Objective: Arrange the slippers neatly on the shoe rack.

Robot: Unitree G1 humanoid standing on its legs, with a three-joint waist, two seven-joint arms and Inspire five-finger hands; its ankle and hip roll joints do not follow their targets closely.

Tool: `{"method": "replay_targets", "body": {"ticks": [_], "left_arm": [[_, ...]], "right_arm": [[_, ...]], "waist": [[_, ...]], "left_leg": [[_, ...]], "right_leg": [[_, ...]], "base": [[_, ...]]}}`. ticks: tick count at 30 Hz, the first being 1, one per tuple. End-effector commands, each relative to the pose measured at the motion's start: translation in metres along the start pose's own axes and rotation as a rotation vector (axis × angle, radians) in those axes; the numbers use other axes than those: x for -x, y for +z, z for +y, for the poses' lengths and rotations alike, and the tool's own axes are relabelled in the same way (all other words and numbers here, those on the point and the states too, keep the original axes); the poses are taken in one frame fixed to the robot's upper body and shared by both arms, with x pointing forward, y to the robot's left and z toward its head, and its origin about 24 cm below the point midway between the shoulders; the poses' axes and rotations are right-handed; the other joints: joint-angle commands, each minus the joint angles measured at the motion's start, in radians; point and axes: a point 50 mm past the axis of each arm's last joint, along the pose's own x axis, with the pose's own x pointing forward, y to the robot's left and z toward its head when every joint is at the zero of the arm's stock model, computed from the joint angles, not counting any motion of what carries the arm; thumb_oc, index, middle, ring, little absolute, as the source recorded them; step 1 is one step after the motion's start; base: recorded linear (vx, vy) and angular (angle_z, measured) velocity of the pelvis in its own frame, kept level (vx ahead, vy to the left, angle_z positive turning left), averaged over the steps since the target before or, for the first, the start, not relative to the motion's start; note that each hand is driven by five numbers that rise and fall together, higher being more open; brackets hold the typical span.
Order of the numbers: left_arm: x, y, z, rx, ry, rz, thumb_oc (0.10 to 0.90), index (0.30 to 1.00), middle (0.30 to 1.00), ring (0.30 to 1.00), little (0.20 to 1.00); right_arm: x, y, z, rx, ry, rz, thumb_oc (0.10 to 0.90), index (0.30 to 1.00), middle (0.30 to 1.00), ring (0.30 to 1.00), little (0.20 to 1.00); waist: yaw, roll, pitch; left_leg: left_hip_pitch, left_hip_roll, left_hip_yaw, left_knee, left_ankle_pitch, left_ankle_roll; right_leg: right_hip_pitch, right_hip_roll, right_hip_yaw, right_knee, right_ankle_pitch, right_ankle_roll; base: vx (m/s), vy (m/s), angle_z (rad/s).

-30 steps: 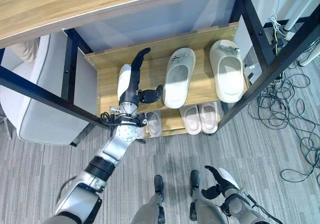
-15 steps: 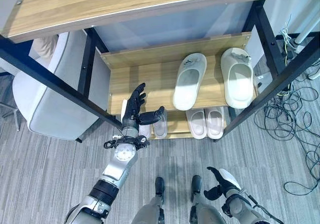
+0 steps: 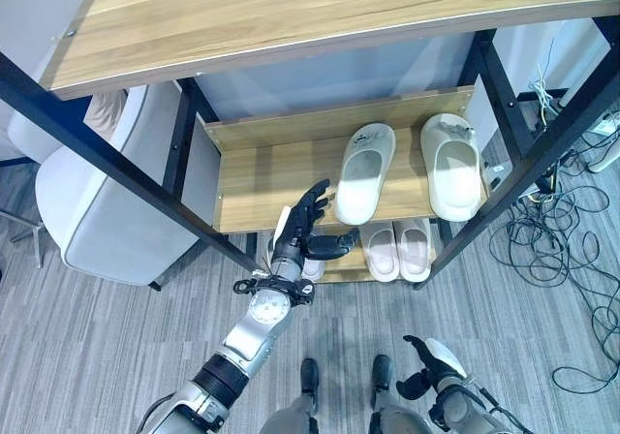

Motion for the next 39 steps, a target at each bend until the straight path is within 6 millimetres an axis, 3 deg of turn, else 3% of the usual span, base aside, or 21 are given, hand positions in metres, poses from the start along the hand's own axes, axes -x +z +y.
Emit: {"method": "replay_targets", "body": {"ticks": [1, 18, 26, 27, 29, 39], "left_arm": [[-0.025, 0.043, -0.019, 0.027, -0.046, -0.203, 0.800, 0.900, 0.900, 0.900, 0.900], [-0.030, 0.045, -0.051, 0.026, -0.141, -0.195, 0.800, 0.900, 0.900, 0.900, 0.900], [-0.031, 0.047, -0.052, 0.029, -0.143, -0.200, 0.800, 0.900, 0.900, 0.900, 0.900], [-0.038, 0.061, -0.069, 0.037, -0.181, -0.237, 0.800, 0.900, 0.900, 0.900, 0.900], [-0.039, 0.063, -0.072, 0.034, -0.189, -0.241, 0.800, 0.900, 0.900, 0.900, 0.900], [-0.042, 0.062, -0.077, 0.021, -0.191, -0.237, 0.800, 0.900, 0.900, 0.900, 0.900]], "right_arm": [[0.000, -0.002, -0.005, -0.007, -0.045, -0.003, 0.800, 0.900, 0.900, 0.900, 0.900], [-0.003, -0.011, -0.014, -0.003, -0.074, 0.051, 0.800, 0.900, 0.900, 0.900, 0.900], [-0.003, -0.011, -0.013, -0.004, -0.074, 0.055, 0.800, 0.900, 0.900, 0.900, 0.900], [-0.004, -0.012, -0.016, 0.002, -0.081, 0.066, 0.800, 0.900, 0.900, 0.900, 0.900], [-0.005, -0.012, -0.016, 0.003, -0.082, 0.065, 0.800, 0.900, 0.900, 0.900, 0.900], [-0.005, -0.013, -0.015, 0.001, -0.084, 0.079, 0.800, 0.900, 0.900, 0.900, 0.900]], "waist": [[-0.004, -0.019, -0.038], [-0.031, 0.011, -0.027], [-0.032, 0.012, -0.028], [-0.048, 0.027, -0.030], [-0.051, 0.030, -0.030], [-0.059, 0.042, -0.035]], "left_leg": [[-0.013, -0.013, 0.019, 0.002, -0.045, -0.031], [-0.022, -0.015, 0.053, 0.002, -0.044, -0.029], [-0.021, -0.014, 0.054, 0.002, -0.044, -0.029], [-0.014, -0.017, 0.060, 0.002, -0.046, -0.031], [-0.015, -0.017, 0.062, 0.002, -0.046, -0.031], [-0.008, -0.013, 0.069, 0.002, -0.046, -0.034]], "right_leg": [[0.003, -0.067, -0.011, 0.007, -0.130, 0.078], [-0.028, -0.072, 0.028, 0.009, -0.122, 0.085], [-0.027, -0.072, 0.029, 0.008, -0.122, 0.084], [-0.027, -0.074, 0.031, 0.007, -0.121, 0.086], [-0.029, -0.074, 0.032, 0.007, -0.122, 0.086], [-0.027, -0.073, 0.034, 0.007, -0.125, 0.086]], "base": [[0.00, 0.017, -0.08], [0.00, 0.009, -0.07], [0.01, 0.002, -0.03], [0.07, 0.015, -0.02], [0.04, 0.007, 0.02], [0.01, 0.001, -0.07]]}}
